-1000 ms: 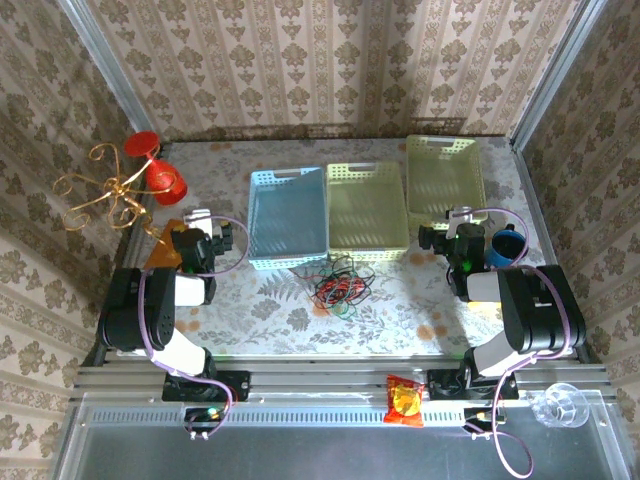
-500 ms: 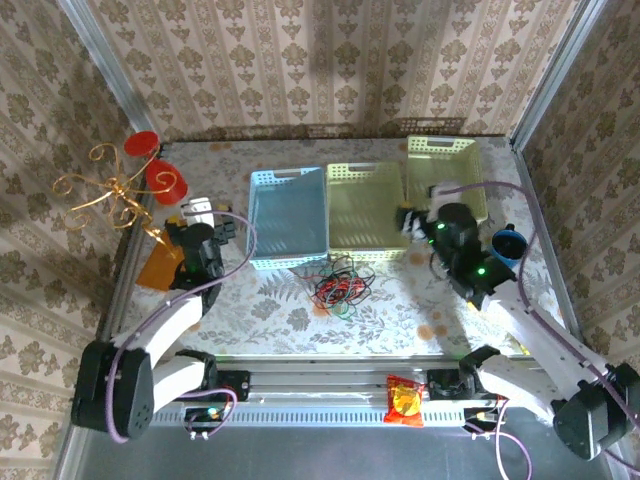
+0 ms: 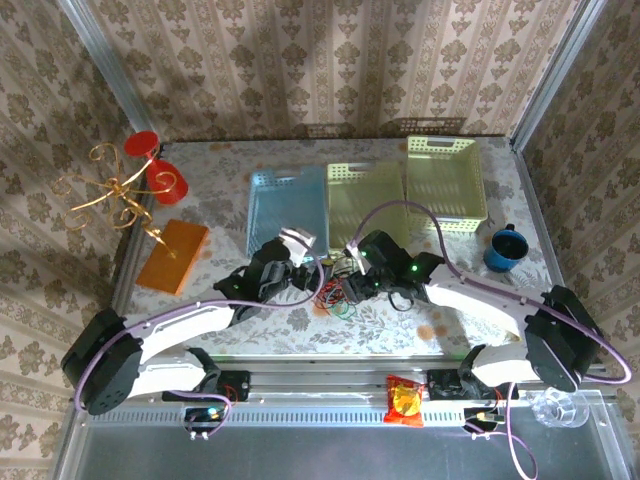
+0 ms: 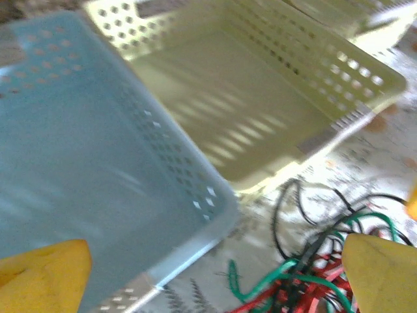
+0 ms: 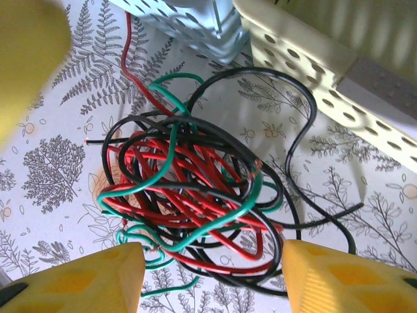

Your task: Untangle the cables

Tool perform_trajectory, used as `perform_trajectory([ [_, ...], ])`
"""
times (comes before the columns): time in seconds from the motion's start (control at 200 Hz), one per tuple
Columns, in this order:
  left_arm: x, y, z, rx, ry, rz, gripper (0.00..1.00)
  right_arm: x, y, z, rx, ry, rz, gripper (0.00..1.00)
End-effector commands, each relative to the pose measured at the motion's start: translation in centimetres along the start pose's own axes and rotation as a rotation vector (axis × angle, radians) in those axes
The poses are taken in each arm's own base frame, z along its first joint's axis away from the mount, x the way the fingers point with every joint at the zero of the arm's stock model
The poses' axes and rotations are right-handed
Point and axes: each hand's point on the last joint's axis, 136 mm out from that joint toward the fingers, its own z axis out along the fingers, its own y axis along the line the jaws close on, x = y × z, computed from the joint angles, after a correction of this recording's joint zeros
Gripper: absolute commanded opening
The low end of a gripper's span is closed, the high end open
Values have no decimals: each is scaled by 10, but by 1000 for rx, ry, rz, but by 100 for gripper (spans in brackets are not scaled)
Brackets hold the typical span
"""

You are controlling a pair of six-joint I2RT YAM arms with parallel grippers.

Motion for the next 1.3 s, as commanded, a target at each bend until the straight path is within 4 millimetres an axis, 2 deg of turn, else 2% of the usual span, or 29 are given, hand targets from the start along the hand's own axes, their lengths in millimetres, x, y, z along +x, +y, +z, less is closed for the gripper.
perform_trajectory([
  [0.0,3,-26,2,114,36,23,100,-9,1,1,-1,-2,-11,52],
  [0.06,8,-32,5,146,61,21,100,-14,0,1,4,-23,-6,44],
  [0.1,11,-36,6,166,77,24,100,-12,-1,9,8,-4,-5,34],
  [0.265,23,-45,17,202,140,55,100,-11,2,8,-11,0,-6,0],
  [0.355,31,-49,26,219,176,72,100,-8,-3,7,-5,-5,8,0],
  [0.37,32,-50,27,221,181,73,100,-14,-2,-1,-11,-33,9,0],
  [0.425,36,-50,32,222,202,77,99,-16,-4,-9,-19,-56,19,0],
  [0.57,39,-50,34,214,216,79,99,-21,-11,-21,-47,-102,78,0],
  [0.6,37,-49,33,209,208,80,99,-21,-11,-22,-57,-104,88,3],
  [0.67,33,-43,30,179,187,71,100,-21,-9,-21,-76,-102,97,18],
  [0.735,25,-37,24,145,157,59,100,-20,-5,-18,-100,-89,98,26],
  [0.93,7,-27,3,101,71,3,100,-20,3,-5,-148,-41,98,33],
  [1.01,10,-25,-3,85,77,4,100,-22,6,-1,-165,-34,92,33],
  [1.03,11,-24,-4,84,82,6,100,-17,5,7,-162,-9,96,33],
  [1.145,19,-25,-7,88,108,16,100,-19,5,18,-163,2,98,31],
  [1.215,25,-29,-6,103,129,30,100,-21,6,22,-173,1,92,25],
  [1.295,32,-36,-2,128,158,46,100,-23,5,24,-166,-5,90,13],
])
